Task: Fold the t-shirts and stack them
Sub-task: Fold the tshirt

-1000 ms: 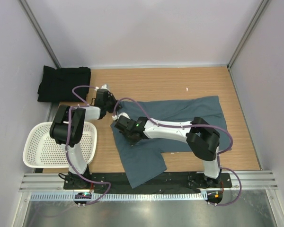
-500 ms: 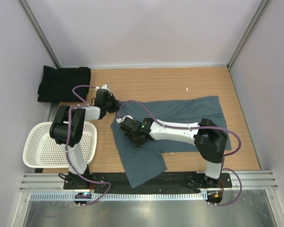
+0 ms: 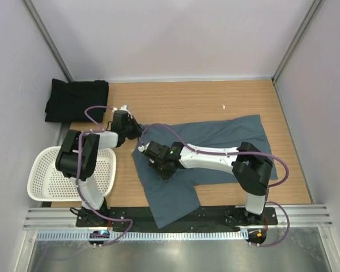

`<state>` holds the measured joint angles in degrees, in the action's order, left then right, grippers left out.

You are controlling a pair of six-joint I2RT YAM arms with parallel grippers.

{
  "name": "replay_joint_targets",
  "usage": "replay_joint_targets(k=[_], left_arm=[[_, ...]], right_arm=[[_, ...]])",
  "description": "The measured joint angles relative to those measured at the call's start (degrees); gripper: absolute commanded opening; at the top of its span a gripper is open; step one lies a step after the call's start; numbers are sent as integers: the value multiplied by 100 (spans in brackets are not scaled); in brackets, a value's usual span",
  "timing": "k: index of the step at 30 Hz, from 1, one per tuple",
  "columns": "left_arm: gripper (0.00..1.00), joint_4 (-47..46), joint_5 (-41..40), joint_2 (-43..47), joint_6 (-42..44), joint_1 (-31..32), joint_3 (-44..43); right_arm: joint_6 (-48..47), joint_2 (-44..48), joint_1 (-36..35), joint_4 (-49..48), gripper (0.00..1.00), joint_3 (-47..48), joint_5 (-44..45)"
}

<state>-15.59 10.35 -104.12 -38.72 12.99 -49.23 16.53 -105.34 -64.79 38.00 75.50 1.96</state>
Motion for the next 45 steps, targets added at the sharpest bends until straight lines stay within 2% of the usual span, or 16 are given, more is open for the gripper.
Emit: replay_joint_targets(k=[6, 7, 10, 14, 16, 24, 36, 45], left_arm=[[20, 63, -2, 326, -13, -7, 262], [27, 63, -4, 372, -28, -9, 295], [37, 83, -46, 553, -116, -17, 422], [43, 162, -210, 765, -173, -26, 442], [49, 225, -284, 769, -192, -46, 341], [54, 302, -387, 420, -470, -111, -164], [56, 369, -496, 173, -763, -144, -175], [48, 297, -448, 76, -765, -315, -208]], right_arm=[[-177, 0, 0, 74, 1, 0, -195], [-199, 0, -2, 92, 1, 0, -214], [-286, 0, -4, 114, 1, -7, -256], [-442, 0, -4, 116, 1, -52, -350], [-494, 0, -4, 118, 1, -85, -382], [-595, 0, -4, 127, 1, -186, -424], [-592, 24, -4, 146, 1, -330, -433], [-765, 302, -2, 13, 1, -509, -776]])
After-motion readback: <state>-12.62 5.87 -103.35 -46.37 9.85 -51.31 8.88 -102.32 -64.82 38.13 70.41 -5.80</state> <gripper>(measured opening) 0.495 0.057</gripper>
